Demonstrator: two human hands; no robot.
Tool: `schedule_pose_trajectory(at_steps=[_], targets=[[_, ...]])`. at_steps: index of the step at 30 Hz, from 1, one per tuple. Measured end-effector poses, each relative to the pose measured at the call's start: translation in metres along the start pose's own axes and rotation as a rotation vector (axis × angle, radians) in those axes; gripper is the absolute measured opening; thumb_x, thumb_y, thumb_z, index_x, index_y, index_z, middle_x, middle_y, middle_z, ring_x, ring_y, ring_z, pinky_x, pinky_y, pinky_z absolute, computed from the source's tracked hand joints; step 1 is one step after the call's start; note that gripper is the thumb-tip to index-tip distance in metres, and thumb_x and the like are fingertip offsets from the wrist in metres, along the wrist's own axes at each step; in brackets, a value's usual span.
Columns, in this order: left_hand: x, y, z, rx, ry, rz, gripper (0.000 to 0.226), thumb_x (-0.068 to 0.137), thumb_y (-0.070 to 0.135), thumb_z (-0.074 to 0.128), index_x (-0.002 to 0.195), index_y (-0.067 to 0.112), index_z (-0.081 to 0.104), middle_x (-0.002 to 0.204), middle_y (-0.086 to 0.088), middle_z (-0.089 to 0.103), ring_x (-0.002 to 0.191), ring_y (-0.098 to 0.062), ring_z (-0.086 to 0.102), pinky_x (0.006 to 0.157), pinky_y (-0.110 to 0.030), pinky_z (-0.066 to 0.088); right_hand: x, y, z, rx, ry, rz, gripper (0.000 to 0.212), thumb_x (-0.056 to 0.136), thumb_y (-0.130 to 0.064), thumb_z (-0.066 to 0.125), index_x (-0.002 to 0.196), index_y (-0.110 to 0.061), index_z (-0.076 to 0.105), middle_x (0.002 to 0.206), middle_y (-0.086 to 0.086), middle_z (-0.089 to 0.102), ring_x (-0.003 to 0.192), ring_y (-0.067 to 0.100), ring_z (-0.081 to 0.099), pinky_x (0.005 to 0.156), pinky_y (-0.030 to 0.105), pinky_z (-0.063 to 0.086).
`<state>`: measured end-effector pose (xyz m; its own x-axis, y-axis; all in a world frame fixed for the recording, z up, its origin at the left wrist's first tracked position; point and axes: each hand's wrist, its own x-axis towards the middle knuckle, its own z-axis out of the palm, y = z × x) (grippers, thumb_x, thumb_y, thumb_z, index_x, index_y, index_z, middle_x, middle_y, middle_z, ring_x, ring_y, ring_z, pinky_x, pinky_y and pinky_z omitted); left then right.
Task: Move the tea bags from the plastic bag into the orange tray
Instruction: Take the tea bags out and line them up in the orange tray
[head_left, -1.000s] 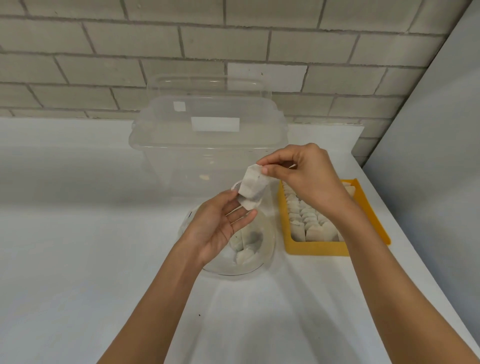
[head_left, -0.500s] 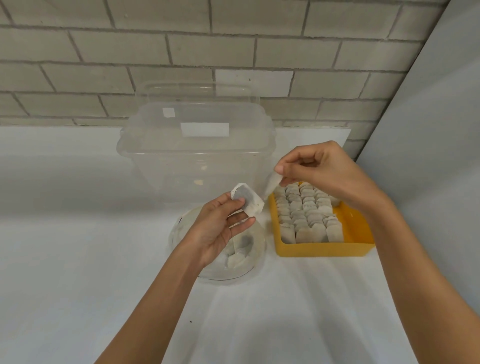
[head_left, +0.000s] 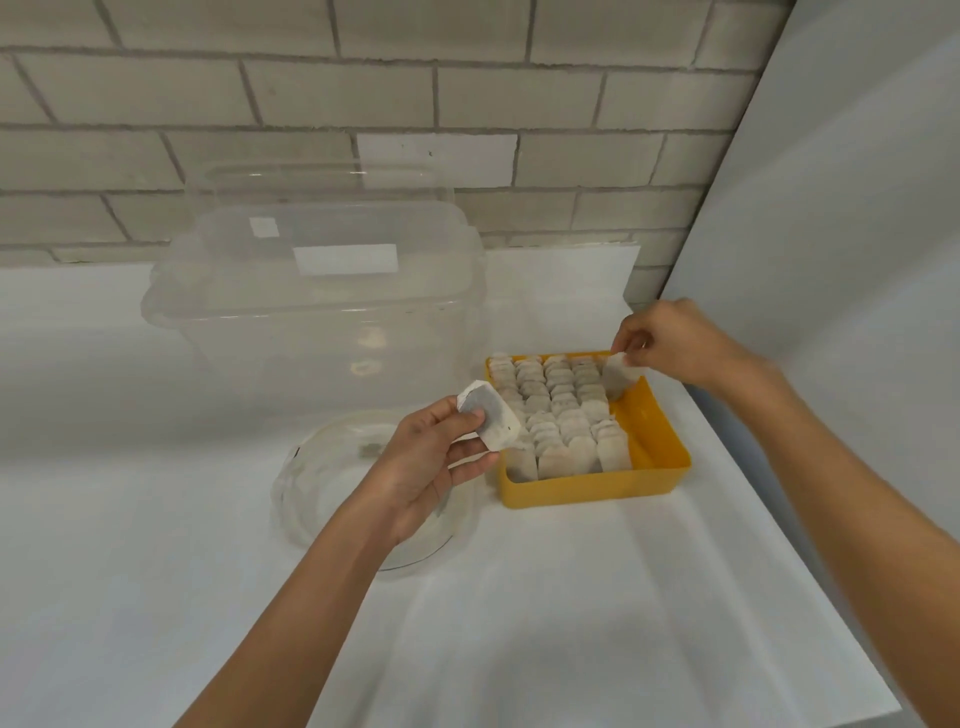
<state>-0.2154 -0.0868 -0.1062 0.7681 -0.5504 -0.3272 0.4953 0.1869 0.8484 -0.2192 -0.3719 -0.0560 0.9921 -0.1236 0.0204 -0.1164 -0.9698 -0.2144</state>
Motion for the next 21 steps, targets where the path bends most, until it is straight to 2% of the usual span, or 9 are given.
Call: schedule_pose_trajectory(at_steps=[3, 5, 8, 12, 17, 19, 21], targets=[[0.002, -0.002, 0.004, 0.005, -0.002, -0.010, 0.020, 0.095, 0.011, 0.053, 0.113, 0.007, 0.064, 0.103, -0.008, 0.071, 0.088, -0.017, 0.069, 0.083, -0.030, 0.057, 0.010, 0.020, 0.016, -0.045, -0.033, 0.067, 0.015, 0.082, -0.003, 0.066, 0.093, -0.011, 0.074, 0.095, 0.007, 0.071, 0.079, 0.014, 0.059, 0.072, 0.025, 0.051], [0.003, -0.003, 0.005, -0.001, -0.001, -0.014, 0.021, 0.095, 0.011, 0.054, 0.113, 0.007, 0.064, 0.104, -0.009, 0.071, 0.087, -0.017, 0.069, 0.080, -0.028, 0.058, 0.015, 0.027, 0.024, -0.066, -0.053, 0.110, 0.016, 0.082, -0.004, 0.065, 0.091, -0.013, 0.073, 0.098, 0.007, 0.071, 0.086, 0.021, 0.063, 0.079, 0.033, 0.054], [0.005, -0.004, 0.007, -0.006, -0.002, -0.020, 0.019, 0.095, 0.010, 0.054, 0.111, 0.008, 0.064, 0.102, -0.008, 0.072, 0.086, -0.016, 0.070, 0.077, -0.027, 0.058, 0.020, 0.026, 0.034, -0.177, -0.070, 0.132, 0.017, 0.086, -0.010, 0.060, 0.095, -0.018, 0.071, 0.104, 0.003, 0.068, 0.096, 0.024, 0.062, 0.079, 0.032, 0.048], [0.007, -0.005, 0.010, 0.000, -0.005, -0.026, 0.016, 0.095, 0.010, 0.054, 0.107, 0.010, 0.066, 0.099, -0.006, 0.073, 0.085, -0.015, 0.070, 0.075, -0.026, 0.057, 0.025, 0.020, 0.049, -0.284, -0.079, 0.138, 0.020, 0.090, -0.011, 0.051, 0.099, -0.020, 0.067, 0.105, 0.004, 0.066, 0.098, 0.025, 0.059, 0.090, 0.036, 0.040], [0.009, -0.005, 0.013, 0.016, -0.012, -0.015, 0.019, 0.093, 0.005, 0.056, 0.107, 0.012, 0.066, 0.101, -0.008, 0.070, 0.087, -0.015, 0.068, 0.073, -0.025, 0.057, 0.024, 0.021, 0.059, -0.273, -0.041, 0.126, 0.022, 0.092, -0.007, 0.052, 0.101, -0.019, 0.068, 0.103, 0.004, 0.061, 0.098, 0.024, 0.056, 0.099, 0.037, 0.036], [0.010, -0.006, 0.014, 0.022, -0.014, -0.003, 0.020, 0.091, 0.002, 0.057, 0.106, 0.012, 0.066, 0.100, -0.009, 0.068, 0.086, -0.015, 0.068, 0.074, -0.025, 0.058, 0.022, 0.023, 0.061, -0.264, -0.009, 0.115, 0.024, 0.093, -0.006, 0.051, 0.107, -0.019, 0.065, 0.101, 0.006, 0.056, 0.096, 0.025, 0.055, 0.098, 0.038, 0.036], [0.011, -0.005, 0.015, 0.020, -0.015, 0.015, 0.020, 0.090, 0.000, 0.059, 0.105, 0.011, 0.066, 0.097, -0.009, 0.066, 0.083, -0.013, 0.068, 0.073, -0.023, 0.057, 0.021, 0.024, 0.059, -0.226, 0.025, 0.110, 0.028, 0.093, -0.005, 0.050, 0.116, -0.018, 0.060, 0.110, 0.009, 0.055, 0.100, 0.027, 0.055, 0.098, 0.039, 0.037]])
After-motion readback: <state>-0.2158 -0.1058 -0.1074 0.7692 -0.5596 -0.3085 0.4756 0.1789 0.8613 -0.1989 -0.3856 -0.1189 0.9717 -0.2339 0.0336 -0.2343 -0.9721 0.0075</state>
